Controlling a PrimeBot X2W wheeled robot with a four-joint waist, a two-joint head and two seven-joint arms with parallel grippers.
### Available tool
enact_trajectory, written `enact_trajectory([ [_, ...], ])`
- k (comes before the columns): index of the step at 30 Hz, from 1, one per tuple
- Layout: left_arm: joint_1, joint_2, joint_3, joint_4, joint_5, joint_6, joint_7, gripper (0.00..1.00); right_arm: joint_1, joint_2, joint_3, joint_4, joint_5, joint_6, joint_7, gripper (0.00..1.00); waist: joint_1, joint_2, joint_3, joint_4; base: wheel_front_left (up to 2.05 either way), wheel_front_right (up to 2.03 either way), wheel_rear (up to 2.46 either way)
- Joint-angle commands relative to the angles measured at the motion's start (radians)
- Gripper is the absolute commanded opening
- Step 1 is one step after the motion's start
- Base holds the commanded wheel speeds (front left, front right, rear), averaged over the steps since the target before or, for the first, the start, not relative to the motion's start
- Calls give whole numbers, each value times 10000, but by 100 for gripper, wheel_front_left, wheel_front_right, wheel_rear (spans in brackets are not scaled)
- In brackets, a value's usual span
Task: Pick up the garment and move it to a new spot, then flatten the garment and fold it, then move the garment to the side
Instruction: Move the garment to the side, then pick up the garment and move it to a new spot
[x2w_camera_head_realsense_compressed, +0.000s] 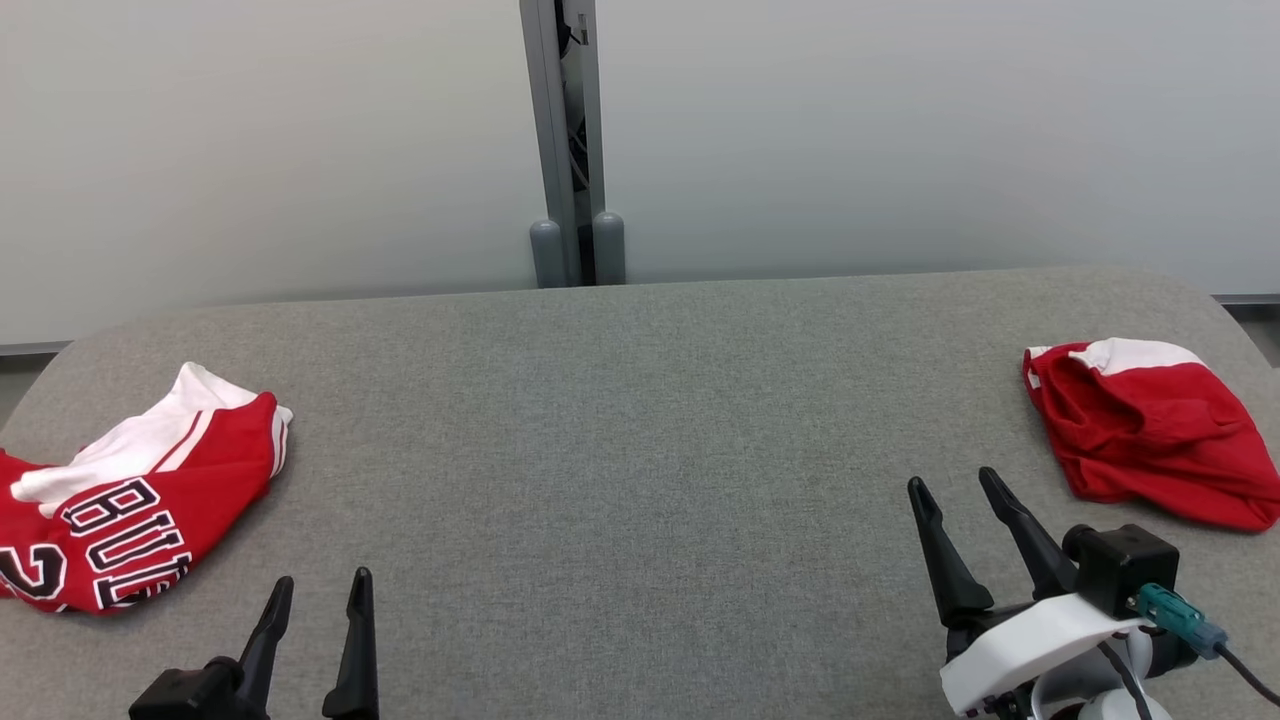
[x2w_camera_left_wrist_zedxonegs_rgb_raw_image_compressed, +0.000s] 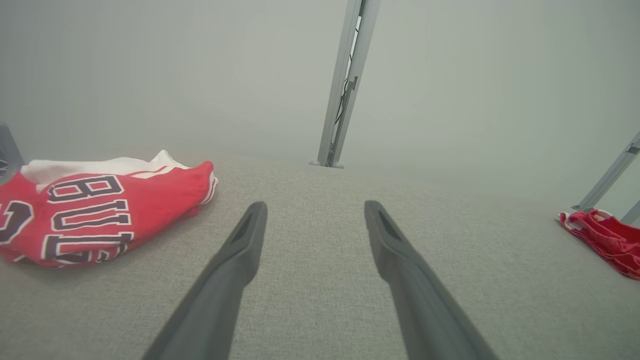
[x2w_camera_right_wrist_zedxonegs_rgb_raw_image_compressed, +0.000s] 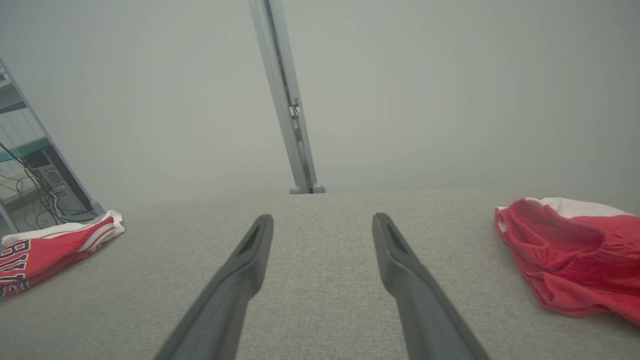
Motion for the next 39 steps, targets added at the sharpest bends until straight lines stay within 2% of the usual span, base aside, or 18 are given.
enact_trajectory([
  [1,114,12,8,-20,85,37,-33,100,94,-65,-18,-65,52,-2,1,100,0,0,-12,-6,0,0,0],
  [15,175,61,-122,-213,95,190,102,100,225,-64,23,-236,-58,-2,149,100,0,0,-92,87,0,0,0],
  [21,155,137,-125,-301,144,285,146,100,278,-60,-13,-247,-66,-2,111,100,0,0,-156,448,0,0,0],
  [24,148,182,-138,-374,192,334,193,100,337,-60,-29,-262,-82,-2,95,100,0,0,-207,814,0,0,0],
  [30,262,334,-99,-557,256,494,306,100,453,-60,-106,-258,10,-1,26,100,0,0,-342,1993,0,0,0],
  [31,262,334,-99,-557,256,494,306,100,453,-60,-106,-258,10,-1,26,100,0,0,-342,1993,0,0,0],
  [39,449,688,55,-923,278,641,449,100,566,-55,59,-103,284,-1,-89,100,0,0,-560,3897,0,0,0],
])
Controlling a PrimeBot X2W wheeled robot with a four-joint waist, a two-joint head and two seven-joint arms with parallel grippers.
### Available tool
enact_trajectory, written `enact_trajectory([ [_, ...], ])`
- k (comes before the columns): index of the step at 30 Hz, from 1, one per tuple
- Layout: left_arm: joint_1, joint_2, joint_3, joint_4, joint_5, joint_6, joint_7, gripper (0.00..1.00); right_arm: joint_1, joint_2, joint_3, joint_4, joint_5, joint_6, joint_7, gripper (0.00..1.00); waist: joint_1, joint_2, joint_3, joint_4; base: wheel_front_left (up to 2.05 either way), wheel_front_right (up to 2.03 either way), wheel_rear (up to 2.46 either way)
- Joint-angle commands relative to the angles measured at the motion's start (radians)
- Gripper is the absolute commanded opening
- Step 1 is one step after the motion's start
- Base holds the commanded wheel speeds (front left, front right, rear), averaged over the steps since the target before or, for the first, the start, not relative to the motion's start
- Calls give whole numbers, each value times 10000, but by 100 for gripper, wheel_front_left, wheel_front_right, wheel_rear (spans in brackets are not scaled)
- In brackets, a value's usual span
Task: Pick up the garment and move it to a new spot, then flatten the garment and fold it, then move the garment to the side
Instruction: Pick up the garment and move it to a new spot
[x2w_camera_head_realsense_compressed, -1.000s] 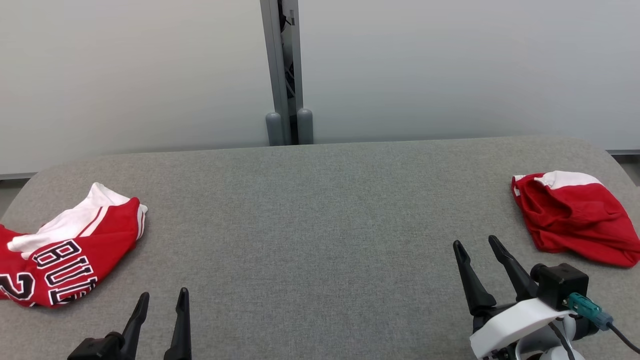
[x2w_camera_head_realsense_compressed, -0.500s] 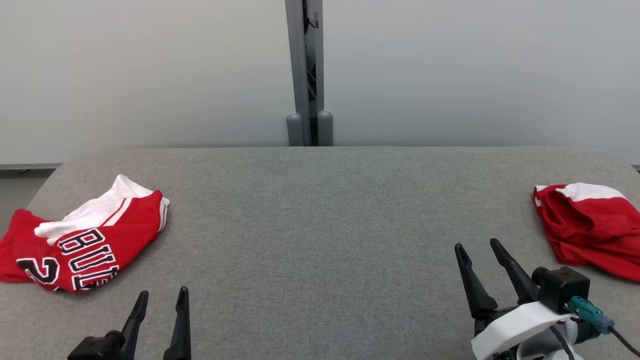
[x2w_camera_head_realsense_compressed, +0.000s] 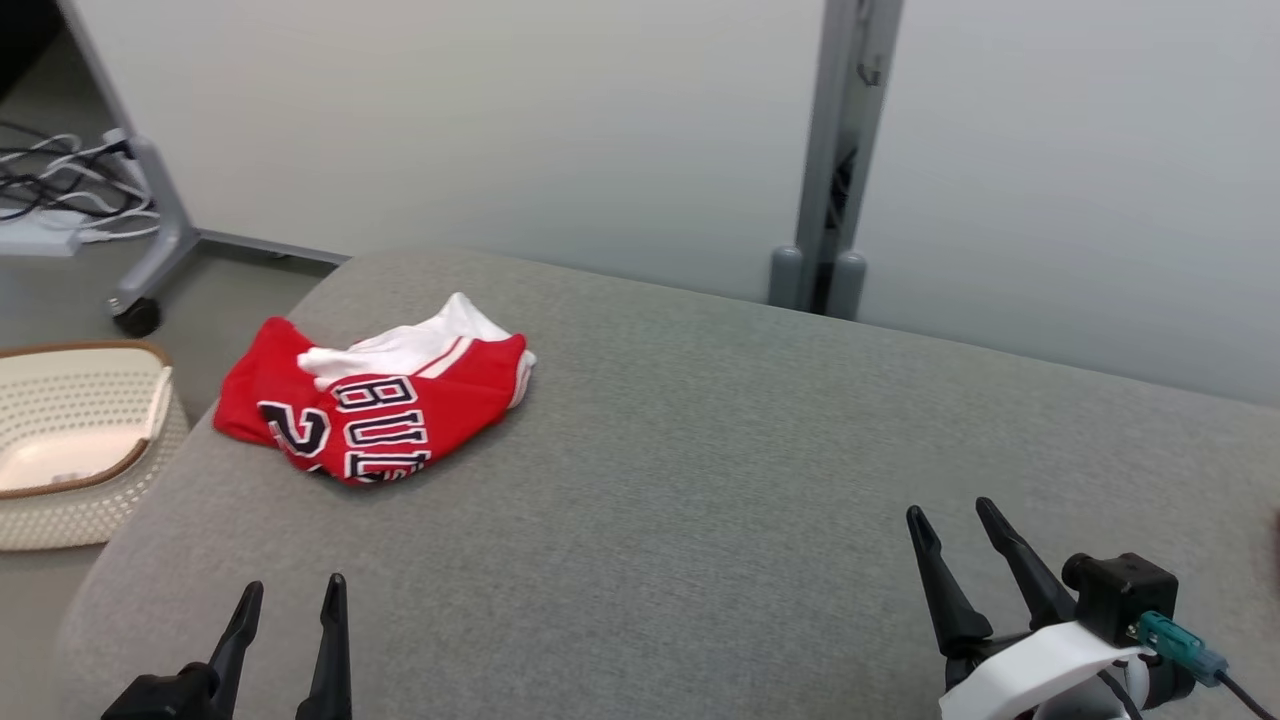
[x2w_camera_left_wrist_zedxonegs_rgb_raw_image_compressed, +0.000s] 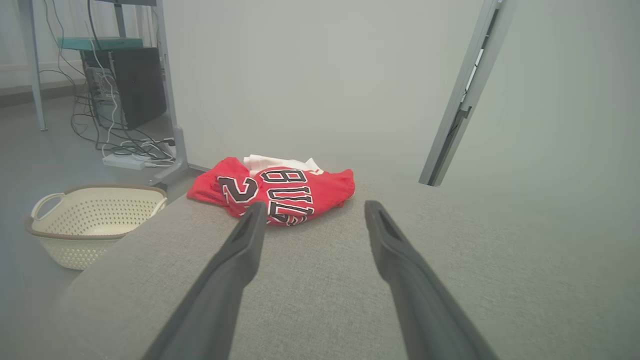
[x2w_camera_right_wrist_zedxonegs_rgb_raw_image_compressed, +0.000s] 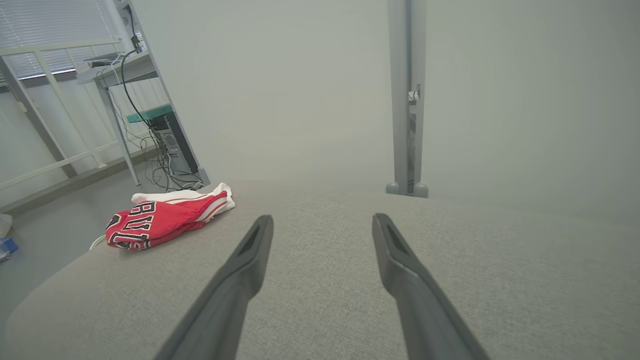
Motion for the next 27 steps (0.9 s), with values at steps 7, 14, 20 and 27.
enact_trajectory([
  [7,533,249,301,-506,-31,337,-12,100,-178,-50,534,171,329,1,-120,100,0,-1,-104,1814,0,0,0],
  [14,1023,168,607,-911,-89,556,-221,100,-681,-55,917,403,387,1,-107,100,0,-1,176,2056,0,0,0],
  [20,1097,190,672,-1050,-61,584,-238,100,-810,-55,997,599,394,1,-187,100,0,-1,252,2108,0,0,0],
  [27,301,637,543,-1246,84,337,317,100,-546,-55,517,710,290,1,-335,100,0,-1,182,2019,0,0,0],
])
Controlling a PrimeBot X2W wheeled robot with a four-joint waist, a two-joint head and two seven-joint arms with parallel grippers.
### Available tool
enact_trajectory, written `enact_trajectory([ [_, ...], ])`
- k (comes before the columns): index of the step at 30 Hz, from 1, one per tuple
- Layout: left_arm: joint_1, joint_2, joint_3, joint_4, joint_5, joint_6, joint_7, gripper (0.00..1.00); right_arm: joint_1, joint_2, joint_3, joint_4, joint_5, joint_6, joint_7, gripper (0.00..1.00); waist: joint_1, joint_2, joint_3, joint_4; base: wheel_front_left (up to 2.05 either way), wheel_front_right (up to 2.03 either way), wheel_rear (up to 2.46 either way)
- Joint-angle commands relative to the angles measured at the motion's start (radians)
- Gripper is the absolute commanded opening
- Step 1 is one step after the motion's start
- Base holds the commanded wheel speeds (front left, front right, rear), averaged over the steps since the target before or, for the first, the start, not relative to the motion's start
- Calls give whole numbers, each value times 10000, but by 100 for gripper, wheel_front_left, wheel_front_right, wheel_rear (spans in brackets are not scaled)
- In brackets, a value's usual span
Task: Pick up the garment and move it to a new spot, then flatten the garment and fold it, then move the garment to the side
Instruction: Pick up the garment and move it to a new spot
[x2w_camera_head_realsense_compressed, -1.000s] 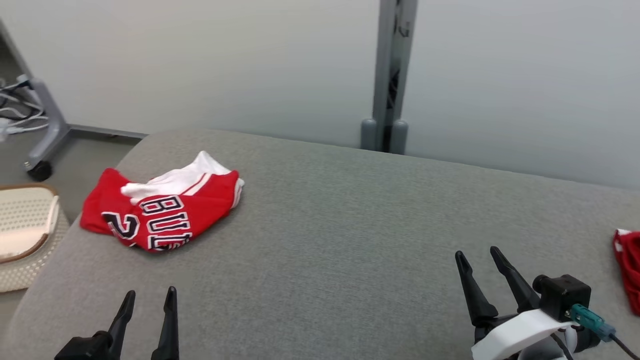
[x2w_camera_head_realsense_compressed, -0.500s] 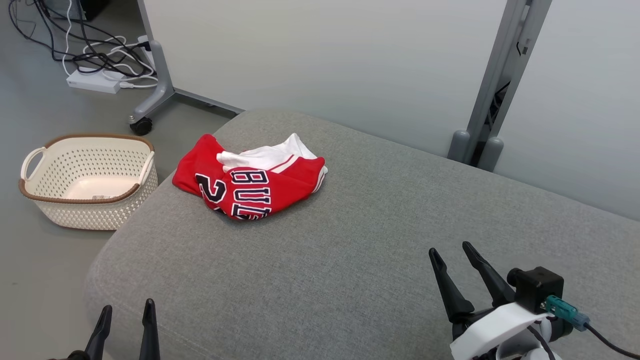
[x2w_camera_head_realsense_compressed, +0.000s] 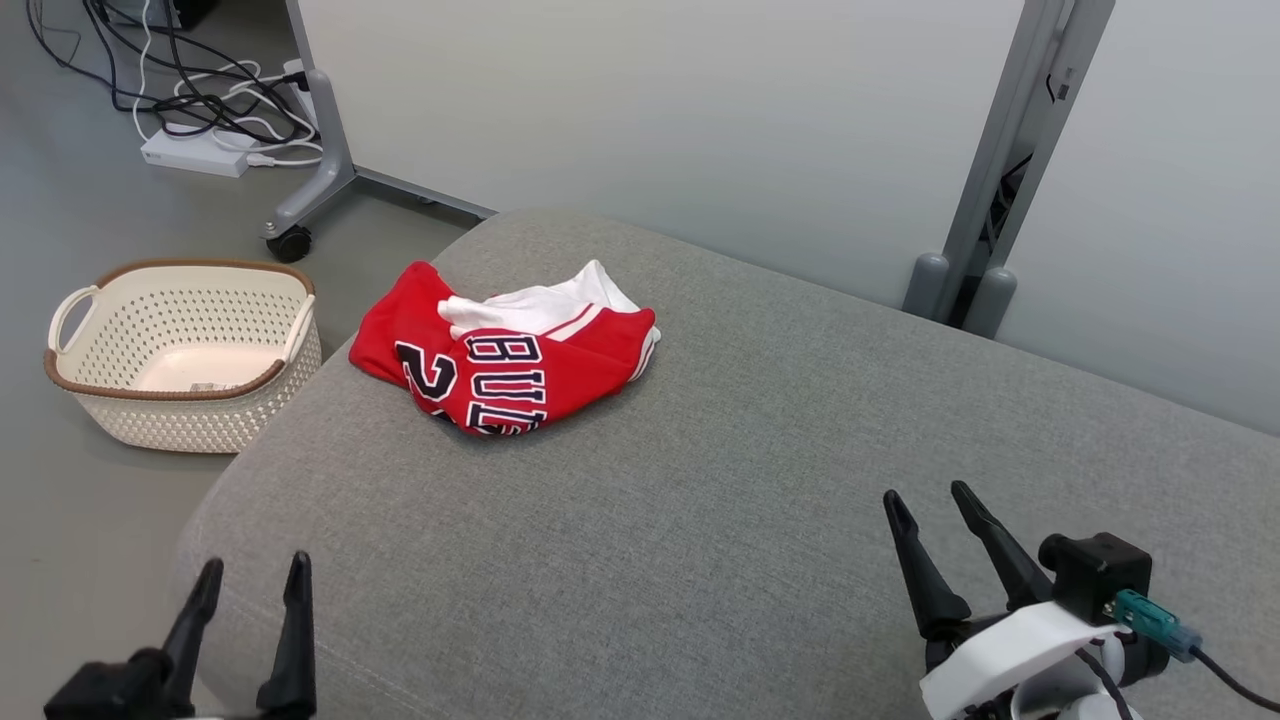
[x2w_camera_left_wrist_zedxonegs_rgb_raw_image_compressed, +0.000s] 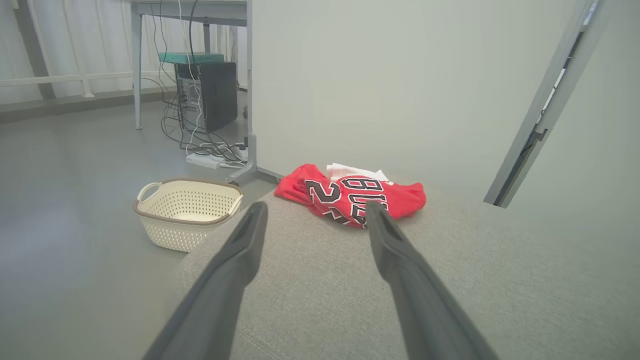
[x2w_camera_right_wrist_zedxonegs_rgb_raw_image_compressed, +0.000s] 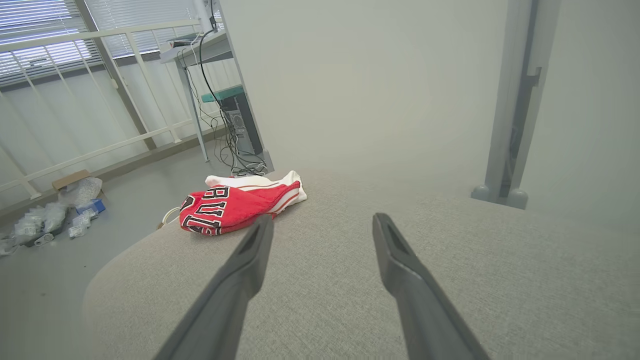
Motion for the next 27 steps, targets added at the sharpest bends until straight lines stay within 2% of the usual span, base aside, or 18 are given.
enact_trajectory([
  [1,-541,289,17,-128,114,-123,245,100,203,-65,-180,13,-100,1,-117,100,0,0,-40,-50,0,0,0],
  [3,-1103,560,34,-180,142,-317,578,100,323,-65,-353,-19,-126,1,-121,100,0,0,-72,-111,0,0,0],
  [6,-2107,1032,253,-244,178,-556,1018,100,277,-68,-434,-236,-259,1,23,100,0,0,243,-518,0,0,0],
  [10,-3767,1547,489,-19,-29,-1098,1688,100,69,-72,-595,-607,-574,1,246,100,0,0,843,-1097,0,0,0],
  [11,-3767,1547,489,-19,-29,-1098,1688,100,69,-72,-595,-607,-574,1,246,100,0,0,843,-1097,0,0,0],
  [12,-4186,1638,517,108,-179,-1297,1884,100,-2,-71,-646,-709,-661,-1,286,100,0,0,1017,-1254,0,0,0],
  [17,-6318,2223,572,1367,-515,-2215,2910,100,-366,-69,-943,-1249,-1059,1,565,100,0,0,1969,-2028,0,0,0],
  [20,-7335,2130,469,2296,-1111,-2943,3475,100,-557,-71,-1081,-1526,-1255,1,684,100,0,0,2584,-2463,0,0,0],
  [22,-7964,2374,363,2958,-1100,-3304,3769,100,-696,-66,-1130,-1708,-1369,1,779,100,0,0,3002,-2743,0,0,0],
  [27,-9081,2266,-11,4548,-1058,-3930,4110,100,-963,-71,-1251,-2101,-1562,1,881,100,0,0,3962,-3381,0,0,0],
])
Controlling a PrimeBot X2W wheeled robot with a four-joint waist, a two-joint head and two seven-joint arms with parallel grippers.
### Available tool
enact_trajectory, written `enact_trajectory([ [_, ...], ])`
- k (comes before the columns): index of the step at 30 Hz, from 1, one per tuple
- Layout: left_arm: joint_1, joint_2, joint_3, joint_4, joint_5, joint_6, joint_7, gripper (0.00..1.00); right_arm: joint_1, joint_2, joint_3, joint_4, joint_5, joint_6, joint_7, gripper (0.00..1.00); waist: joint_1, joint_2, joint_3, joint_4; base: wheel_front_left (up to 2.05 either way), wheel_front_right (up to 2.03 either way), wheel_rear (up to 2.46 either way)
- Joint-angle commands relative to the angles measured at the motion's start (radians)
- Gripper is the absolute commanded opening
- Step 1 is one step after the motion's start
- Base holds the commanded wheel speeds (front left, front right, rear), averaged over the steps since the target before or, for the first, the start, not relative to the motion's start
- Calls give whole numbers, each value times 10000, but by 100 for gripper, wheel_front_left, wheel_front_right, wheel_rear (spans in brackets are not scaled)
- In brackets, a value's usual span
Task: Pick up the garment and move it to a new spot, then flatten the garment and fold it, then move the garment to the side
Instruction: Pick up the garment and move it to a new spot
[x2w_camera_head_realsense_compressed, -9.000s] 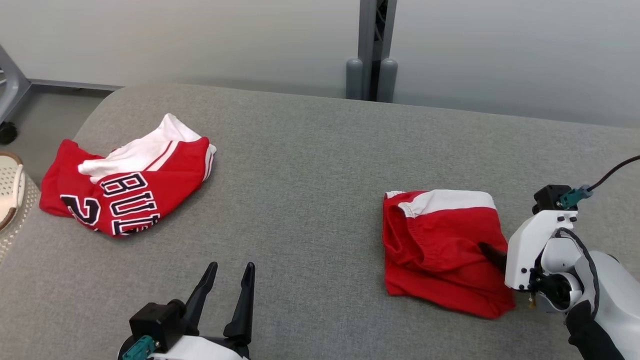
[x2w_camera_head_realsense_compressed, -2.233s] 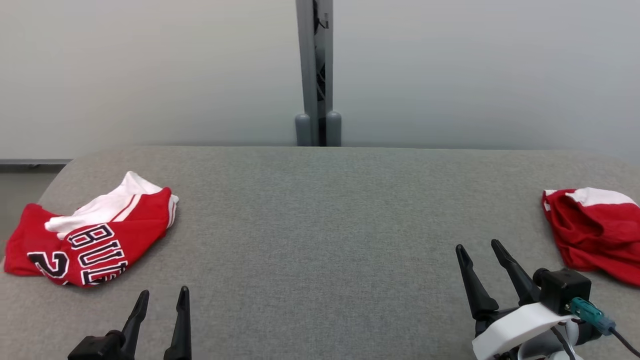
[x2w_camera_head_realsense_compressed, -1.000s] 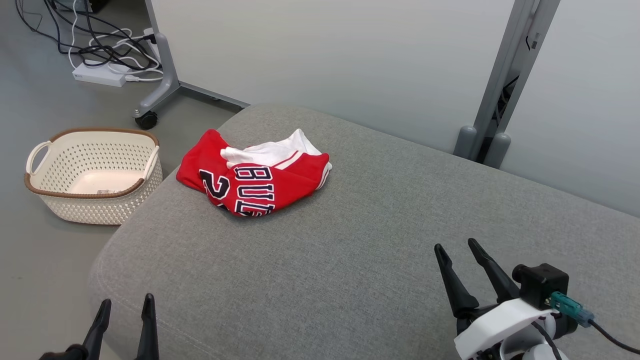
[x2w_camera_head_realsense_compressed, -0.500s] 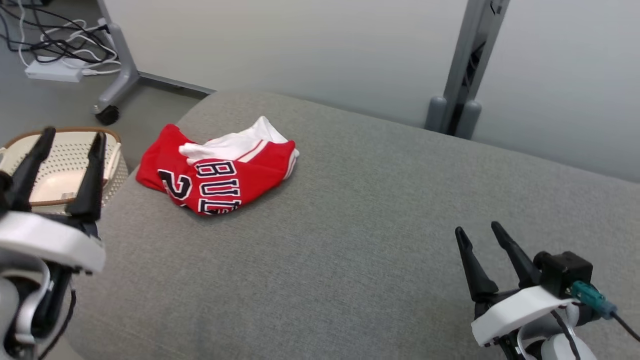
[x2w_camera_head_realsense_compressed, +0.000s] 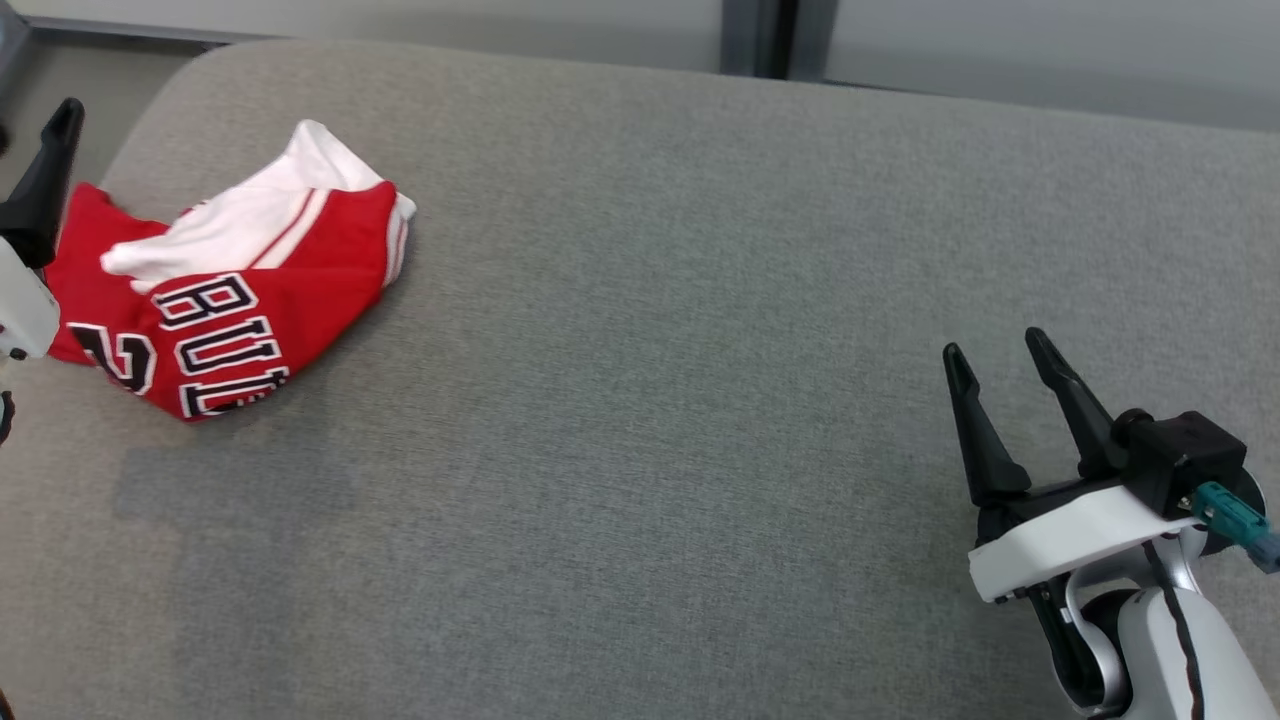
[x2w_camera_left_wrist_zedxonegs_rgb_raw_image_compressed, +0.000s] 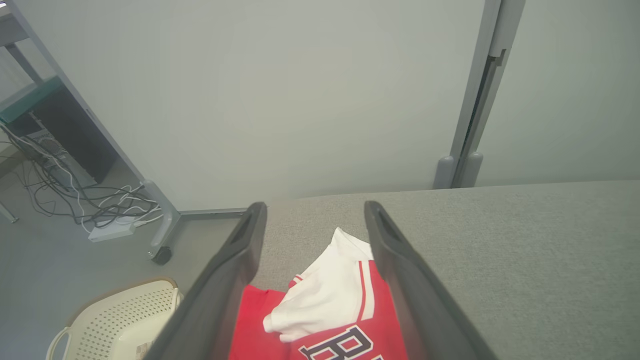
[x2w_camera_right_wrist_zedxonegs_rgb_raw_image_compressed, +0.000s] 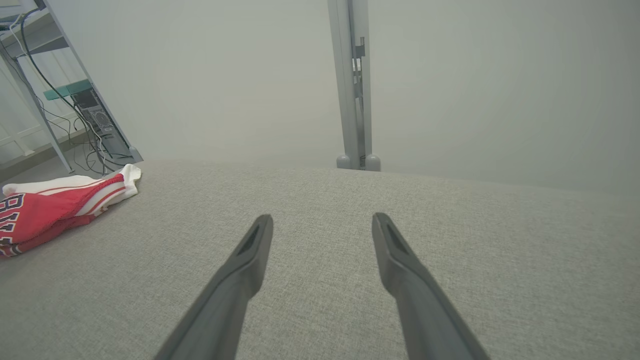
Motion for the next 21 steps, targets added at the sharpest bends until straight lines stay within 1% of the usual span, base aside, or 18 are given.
enact_trajectory([
  [1,-282,-27,-53,294,51,-124,27,100,-154,-68,-27,-115,-71,1,20,100,0,0,930,-803,0,0,0],
  [5,-828,-203,-261,1325,77,-409,47,100,-282,-68,-160,-363,-258,1,97,100,0,0,1549,-1145,0,0,0],
  [9,-1174,-403,-442,2240,34,-639,-82,100,-310,-65,-309,-587,-406,1,175,100,0,0,2014,-1324,0,0,0],
  [14,-1394,-707,-695,3170,-113,-836,-40,100,-281,-64,-407,-853,-512,1,266,100,0,0,2437,-1370,0,0,0],
  [21,-1657,-781,-1136,4349,-559,-1062,561,100,-194,-65,-457,-1187,-688,1,416,100,0,0,2699,-1307,0,0,0],
])
